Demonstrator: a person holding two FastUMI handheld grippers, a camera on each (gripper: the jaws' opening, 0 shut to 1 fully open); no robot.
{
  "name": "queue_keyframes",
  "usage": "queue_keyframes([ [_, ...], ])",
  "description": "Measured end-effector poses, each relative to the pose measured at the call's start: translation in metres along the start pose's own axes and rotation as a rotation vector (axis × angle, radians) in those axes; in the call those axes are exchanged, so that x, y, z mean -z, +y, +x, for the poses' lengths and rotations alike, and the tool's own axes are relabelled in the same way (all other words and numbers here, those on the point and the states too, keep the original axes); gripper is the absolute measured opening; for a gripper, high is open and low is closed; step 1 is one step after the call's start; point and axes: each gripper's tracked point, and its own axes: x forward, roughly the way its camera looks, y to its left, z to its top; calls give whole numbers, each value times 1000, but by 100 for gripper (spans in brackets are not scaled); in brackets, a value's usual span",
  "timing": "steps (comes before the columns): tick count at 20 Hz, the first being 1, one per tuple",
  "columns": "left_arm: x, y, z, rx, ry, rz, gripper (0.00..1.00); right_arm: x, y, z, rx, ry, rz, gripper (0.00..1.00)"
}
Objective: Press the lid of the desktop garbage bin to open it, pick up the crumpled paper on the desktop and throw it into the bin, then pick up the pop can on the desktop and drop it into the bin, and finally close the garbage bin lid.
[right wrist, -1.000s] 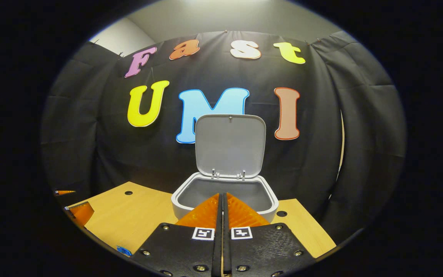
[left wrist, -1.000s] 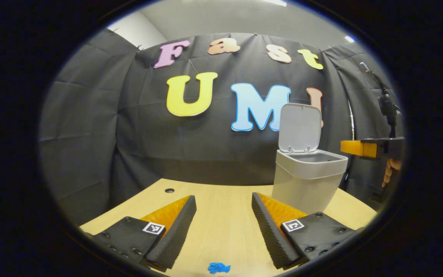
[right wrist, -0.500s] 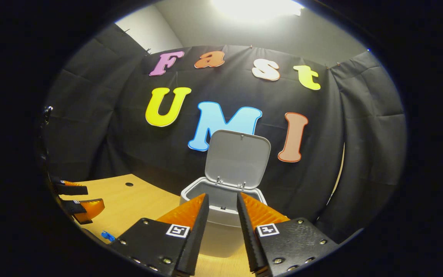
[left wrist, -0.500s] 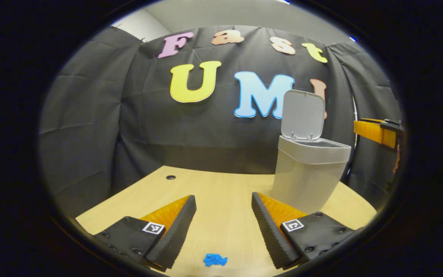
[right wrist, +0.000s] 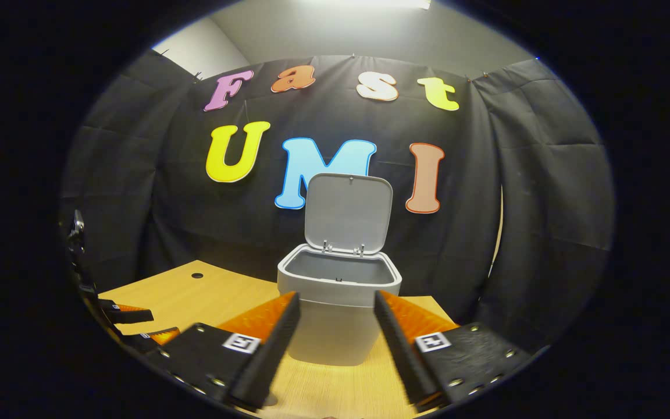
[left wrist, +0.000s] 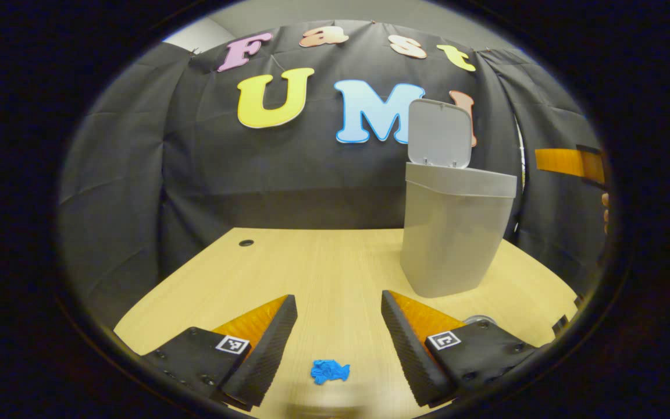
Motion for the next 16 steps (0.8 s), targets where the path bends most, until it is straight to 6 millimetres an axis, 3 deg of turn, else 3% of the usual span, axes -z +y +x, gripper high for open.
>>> queue_keyframes([
  [1,13,3,2,13,26,10,99,3,0,-1,21,19,6,99],
  [3,34,6,6,47,68,26,95,13,2,-11,66,52,5,96],
  [8,75,20,17,88,158,49,99,12,8,-30,135,75,-21,96],
  [10,89,22,22,92,194,53,99,13,12,-31,132,78,-40,96],
  [11,95,22,23,93,209,55,92,12,13,-31,127,81,-45,96],
  [12,100,20,24,94,219,57,99,13,13,-30,121,81,-46,96],
  [14,112,17,25,92,246,58,95,13,15,-28,101,90,-36,95],
  [16,121,14,28,92,266,58,99,12,16,-28,85,89,-35,96],
])
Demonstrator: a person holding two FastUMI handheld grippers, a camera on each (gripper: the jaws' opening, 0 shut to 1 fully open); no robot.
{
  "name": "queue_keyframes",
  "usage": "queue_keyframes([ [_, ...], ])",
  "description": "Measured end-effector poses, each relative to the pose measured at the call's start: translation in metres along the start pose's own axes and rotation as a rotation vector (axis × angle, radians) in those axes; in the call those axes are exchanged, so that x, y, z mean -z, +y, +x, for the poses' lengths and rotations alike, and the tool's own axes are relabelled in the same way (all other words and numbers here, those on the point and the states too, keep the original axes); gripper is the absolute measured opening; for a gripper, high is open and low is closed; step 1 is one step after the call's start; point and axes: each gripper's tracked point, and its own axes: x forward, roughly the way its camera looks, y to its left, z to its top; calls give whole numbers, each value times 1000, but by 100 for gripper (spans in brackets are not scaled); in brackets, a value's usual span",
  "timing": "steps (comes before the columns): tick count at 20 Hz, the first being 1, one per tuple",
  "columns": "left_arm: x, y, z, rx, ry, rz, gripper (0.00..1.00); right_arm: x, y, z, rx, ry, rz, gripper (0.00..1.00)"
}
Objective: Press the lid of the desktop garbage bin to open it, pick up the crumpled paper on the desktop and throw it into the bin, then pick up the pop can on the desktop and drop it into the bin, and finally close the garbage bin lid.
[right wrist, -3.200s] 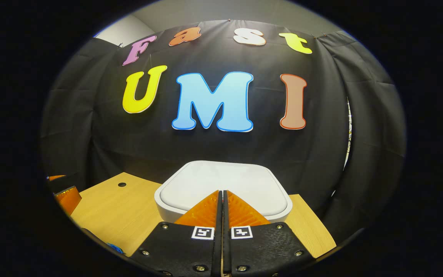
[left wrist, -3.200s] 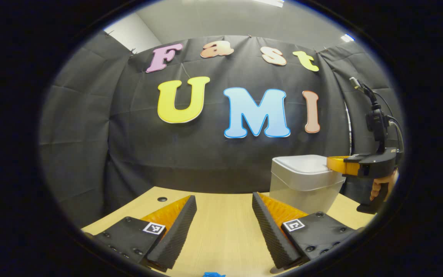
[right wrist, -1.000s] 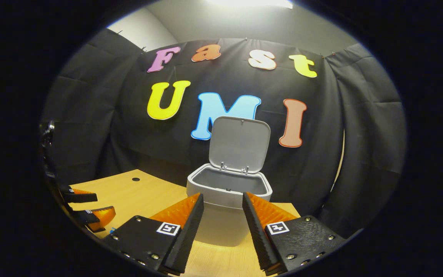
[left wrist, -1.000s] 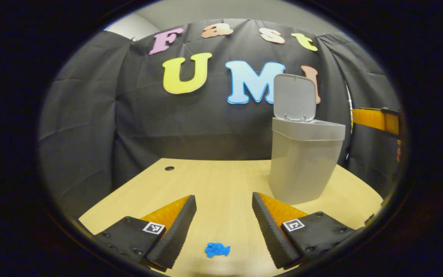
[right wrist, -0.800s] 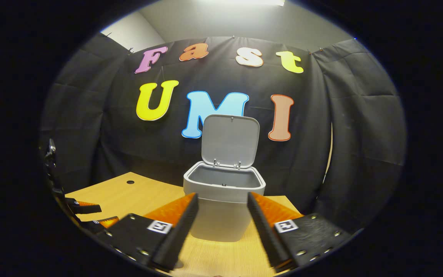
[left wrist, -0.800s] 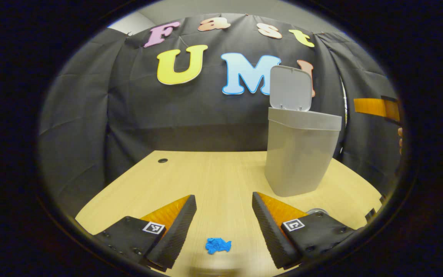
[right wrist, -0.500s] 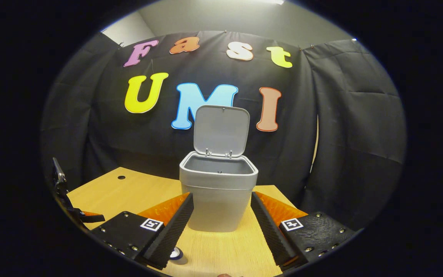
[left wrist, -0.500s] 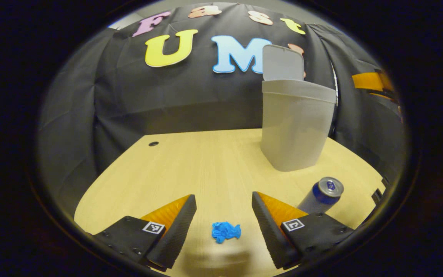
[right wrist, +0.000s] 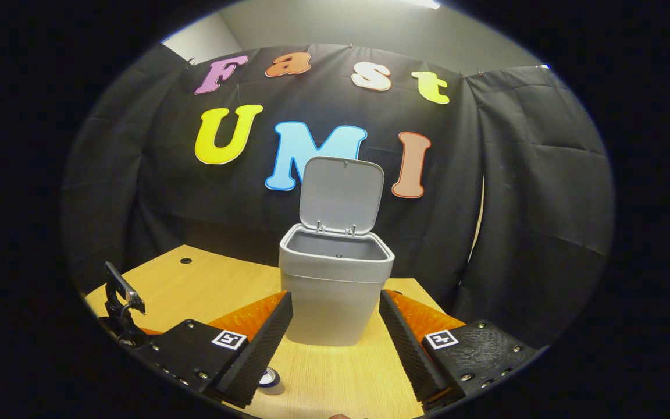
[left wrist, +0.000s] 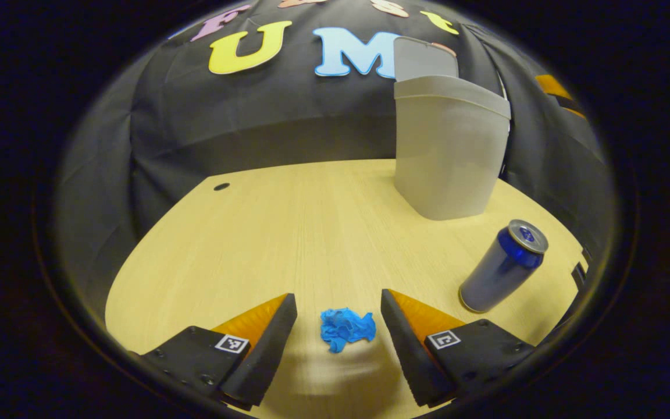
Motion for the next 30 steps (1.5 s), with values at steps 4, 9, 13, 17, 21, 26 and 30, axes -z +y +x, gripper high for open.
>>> queue_keyframes([
  [4,16,-8,3,-6,42,7,96,3,-6,-1,-14,5,-14,96],
  [9,29,-8,5,-21,74,11,89,11,-13,-7,-18,24,-9,96],
  [13,31,-4,3,-40,82,26,63,20,-18,-11,-19,39,-7,96],
  [17,28,-5,3,-38,82,44,51,21,-24,-15,-10,37,-4,96],
  [21,25,-1,3,-71,74,31,26,21,-31,-15,-4,33,0,96],
  [26,24,-7,-1,-60,80,18,18,16,-39,-11,0,15,-3,96],
  [30,5,-11,-9,-51,52,14,18,7,-44,-5,4,-8,1,96],
])
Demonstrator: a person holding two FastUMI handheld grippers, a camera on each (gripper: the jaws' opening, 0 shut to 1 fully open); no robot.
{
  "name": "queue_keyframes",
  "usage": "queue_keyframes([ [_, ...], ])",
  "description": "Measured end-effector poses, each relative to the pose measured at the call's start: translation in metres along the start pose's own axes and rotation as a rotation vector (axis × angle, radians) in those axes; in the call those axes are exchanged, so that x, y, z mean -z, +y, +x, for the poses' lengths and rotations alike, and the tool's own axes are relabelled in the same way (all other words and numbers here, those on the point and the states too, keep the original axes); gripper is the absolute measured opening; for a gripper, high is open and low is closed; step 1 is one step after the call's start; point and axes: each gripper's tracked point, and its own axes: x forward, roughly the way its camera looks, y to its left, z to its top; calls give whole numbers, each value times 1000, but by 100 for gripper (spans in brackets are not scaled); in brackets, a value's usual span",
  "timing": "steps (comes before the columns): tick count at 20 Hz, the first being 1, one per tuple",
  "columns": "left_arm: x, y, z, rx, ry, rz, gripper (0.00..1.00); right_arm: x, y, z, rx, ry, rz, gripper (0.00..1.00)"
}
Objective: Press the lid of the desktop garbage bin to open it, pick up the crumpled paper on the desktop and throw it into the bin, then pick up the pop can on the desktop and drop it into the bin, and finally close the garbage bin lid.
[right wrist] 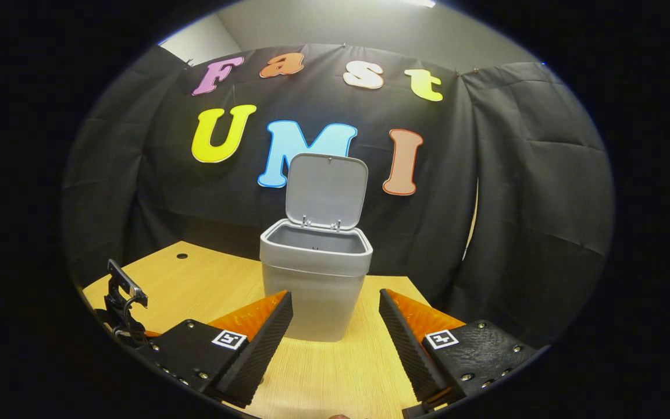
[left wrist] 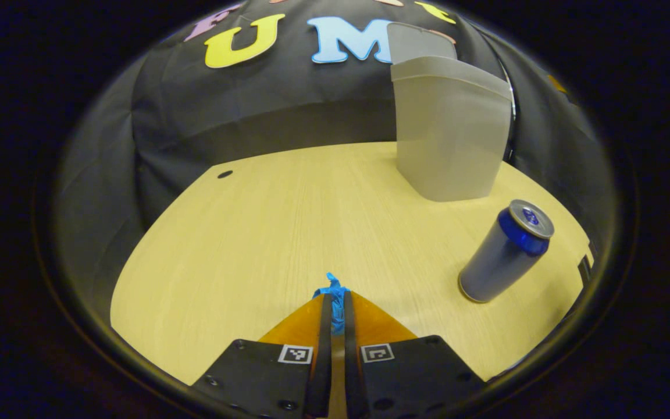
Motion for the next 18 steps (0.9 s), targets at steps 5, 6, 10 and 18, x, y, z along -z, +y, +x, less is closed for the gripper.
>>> queue_keyframes([
  [5,-77,-11,-20,24,-144,1,16,0,-3,-3,2,-12,11,96],
  [6,-103,-17,-27,36,-195,3,16,1,-7,-5,4,-10,8,96],
  [10,-168,-40,-44,68,-320,12,16,-2,-21,-8,25,-23,16,96],
  [18,-277,-100,-54,137,-510,22,16,0,-45,-4,69,-21,24,96],
])
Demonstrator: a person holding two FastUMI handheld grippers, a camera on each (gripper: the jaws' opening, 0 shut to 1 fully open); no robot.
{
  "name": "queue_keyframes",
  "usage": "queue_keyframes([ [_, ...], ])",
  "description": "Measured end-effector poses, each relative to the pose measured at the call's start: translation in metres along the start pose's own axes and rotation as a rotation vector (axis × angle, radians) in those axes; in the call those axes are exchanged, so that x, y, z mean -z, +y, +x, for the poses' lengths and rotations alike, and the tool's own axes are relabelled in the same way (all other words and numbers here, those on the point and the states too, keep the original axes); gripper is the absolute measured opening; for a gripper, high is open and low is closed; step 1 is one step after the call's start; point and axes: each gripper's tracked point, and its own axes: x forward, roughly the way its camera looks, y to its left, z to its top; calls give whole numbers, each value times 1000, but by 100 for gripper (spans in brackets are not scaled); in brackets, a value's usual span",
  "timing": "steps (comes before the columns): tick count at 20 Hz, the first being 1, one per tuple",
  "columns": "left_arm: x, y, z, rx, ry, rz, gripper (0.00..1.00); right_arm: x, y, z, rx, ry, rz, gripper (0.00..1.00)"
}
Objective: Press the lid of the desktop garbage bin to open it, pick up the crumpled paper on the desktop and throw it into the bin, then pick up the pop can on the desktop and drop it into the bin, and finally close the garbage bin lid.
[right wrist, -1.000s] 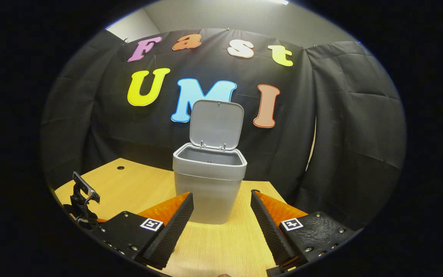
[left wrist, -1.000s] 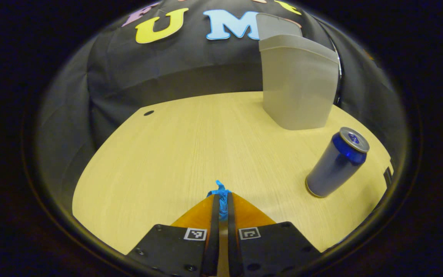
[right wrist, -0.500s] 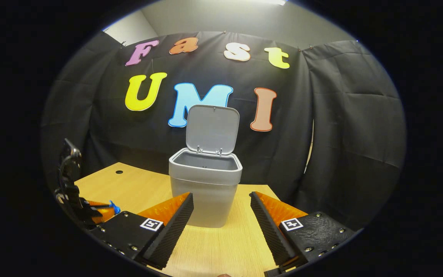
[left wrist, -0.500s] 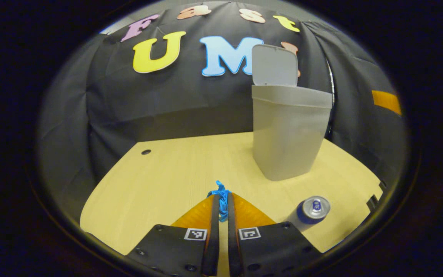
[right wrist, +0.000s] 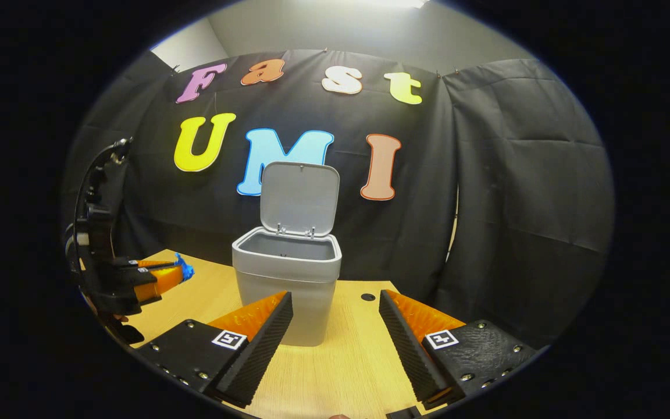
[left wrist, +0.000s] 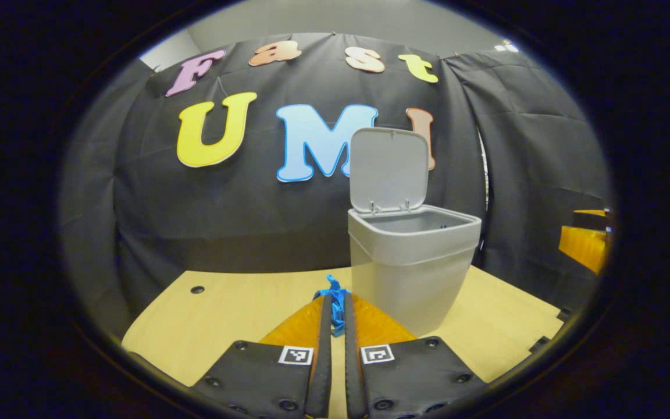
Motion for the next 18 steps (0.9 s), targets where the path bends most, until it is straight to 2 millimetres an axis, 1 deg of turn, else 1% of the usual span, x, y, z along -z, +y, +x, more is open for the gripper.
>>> queue_keyframes([
  [3,-33,-15,18,21,-67,-10,17,0,-6,5,15,3,0,96],
  [4,-41,-19,25,29,-83,-13,18,0,-8,5,22,4,2,96],
  [5,-48,-24,31,35,-97,-11,18,0,-10,6,29,4,4,96],
  [6,-55,-28,37,41,-113,-5,14,0,-11,7,37,5,4,96],
  [7,-59,-32,42,48,-124,2,16,2,-12,6,46,9,4,96],
  [10,-76,-50,57,84,-169,23,16,7,-18,5,71,26,2,96],
  [11,-81,-56,61,94,-183,33,14,9,-21,4,81,33,1,96],
  [13,-86,-69,71,121,-201,48,16,12,-26,-1,106,45,7,96],
  [14,-84,-74,77,129,-200,50,18,12,-28,-3,116,47,6,96],
  [16,-80,-80,85,142,-188,48,19,14,-33,-8,137,51,2,96],
  [18,-78,-80,90,143,-180,45,24,16,-36,-12,151,56,0,96],
])
